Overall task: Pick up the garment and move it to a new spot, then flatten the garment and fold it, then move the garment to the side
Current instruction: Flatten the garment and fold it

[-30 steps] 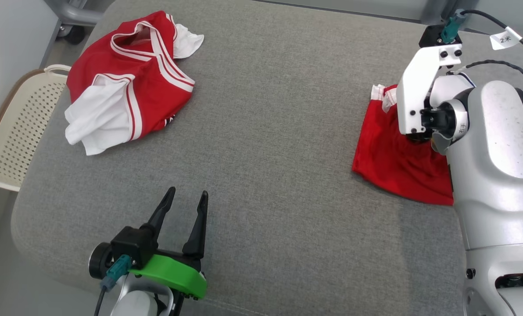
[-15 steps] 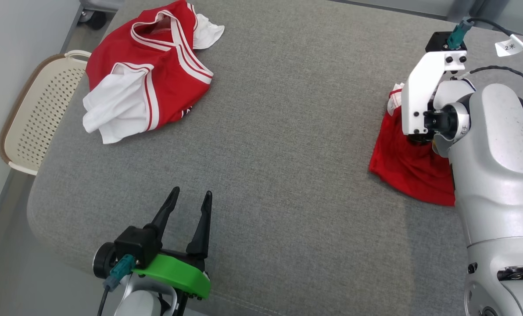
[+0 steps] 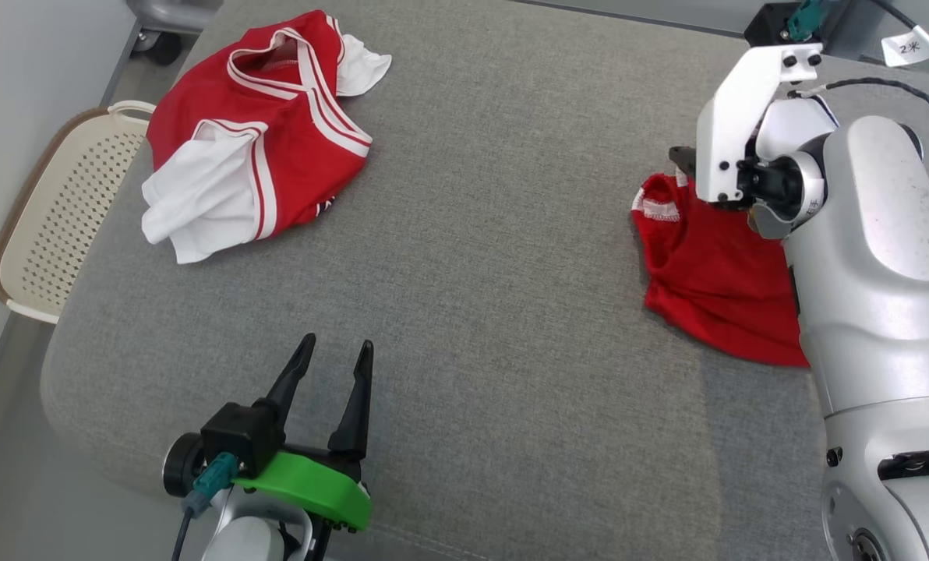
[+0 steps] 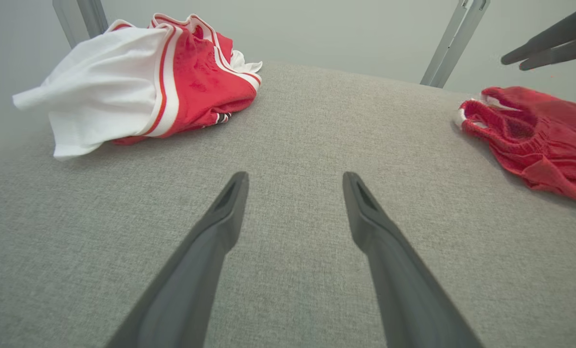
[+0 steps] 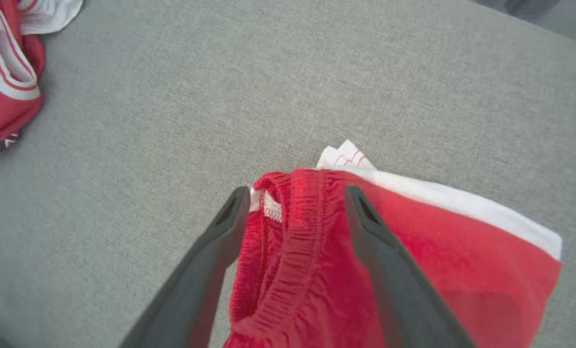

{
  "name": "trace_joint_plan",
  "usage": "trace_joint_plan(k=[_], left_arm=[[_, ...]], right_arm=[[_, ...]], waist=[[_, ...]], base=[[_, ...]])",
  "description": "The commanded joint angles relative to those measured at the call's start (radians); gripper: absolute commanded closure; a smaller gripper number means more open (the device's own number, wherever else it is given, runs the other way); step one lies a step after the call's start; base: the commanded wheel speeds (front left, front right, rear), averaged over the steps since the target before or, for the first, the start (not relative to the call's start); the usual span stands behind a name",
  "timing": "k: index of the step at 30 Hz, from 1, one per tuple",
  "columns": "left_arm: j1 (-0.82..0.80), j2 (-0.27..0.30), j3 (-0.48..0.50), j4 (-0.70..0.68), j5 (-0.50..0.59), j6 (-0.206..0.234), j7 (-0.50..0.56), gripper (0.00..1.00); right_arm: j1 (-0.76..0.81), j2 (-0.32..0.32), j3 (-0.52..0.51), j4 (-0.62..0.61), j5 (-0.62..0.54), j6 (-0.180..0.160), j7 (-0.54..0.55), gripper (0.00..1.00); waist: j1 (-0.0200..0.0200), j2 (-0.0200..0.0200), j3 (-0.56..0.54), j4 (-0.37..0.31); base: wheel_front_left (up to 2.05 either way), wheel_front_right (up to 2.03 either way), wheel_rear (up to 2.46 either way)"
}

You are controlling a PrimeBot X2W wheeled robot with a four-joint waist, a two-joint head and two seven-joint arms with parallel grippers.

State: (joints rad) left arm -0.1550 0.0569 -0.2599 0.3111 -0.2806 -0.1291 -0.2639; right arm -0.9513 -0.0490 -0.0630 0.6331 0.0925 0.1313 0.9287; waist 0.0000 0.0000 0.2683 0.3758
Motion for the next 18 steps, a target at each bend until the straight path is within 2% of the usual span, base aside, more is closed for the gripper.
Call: trace_joint_plan(k=[1, 5, 12, 18], left_arm=[[0.005, 0.005, 0.004, 0.001, 0.007, -0.002, 0.000, 0.00], [0.020, 0.014, 0.012, -0.002, 0.011, -0.002, 0.000, 0.00], [0.020, 0.022, 0.015, -0.008, 0.011, -0.002, 0.000, 0.00], [0.032, 0.024, 0.020, -0.007, 0.012, -0.002, 0.000, 0.00]], right_arm=[[-0.003, -0.003, 0.006, -0.011, 0.004, -0.001, -0.013, 0.00], [0.038, -0.003, 0.034, -0.045, 0.012, -0.001, -0.011, 0.00], [0.137, -0.032, 0.032, -0.172, -0.033, -0.001, -0.093, 0.00], [0.285, -0.056, -0.039, -0.276, -0.040, -0.001, -0.097, 0.00]], waist=[[0.0000, 0.0000, -0.015, -0.016], [0.0000, 0.0000, -0.037, -0.046], [0.0000, 0.0000, -0.059, -0.081], [0.0000, 0.0000, -0.075, -0.105]], base=[[0.00, 0.00, 0.00], [0.00, 0.00, 0.00], [0.00, 0.00, 0.00], [0.00, 0.00, 0.00]])
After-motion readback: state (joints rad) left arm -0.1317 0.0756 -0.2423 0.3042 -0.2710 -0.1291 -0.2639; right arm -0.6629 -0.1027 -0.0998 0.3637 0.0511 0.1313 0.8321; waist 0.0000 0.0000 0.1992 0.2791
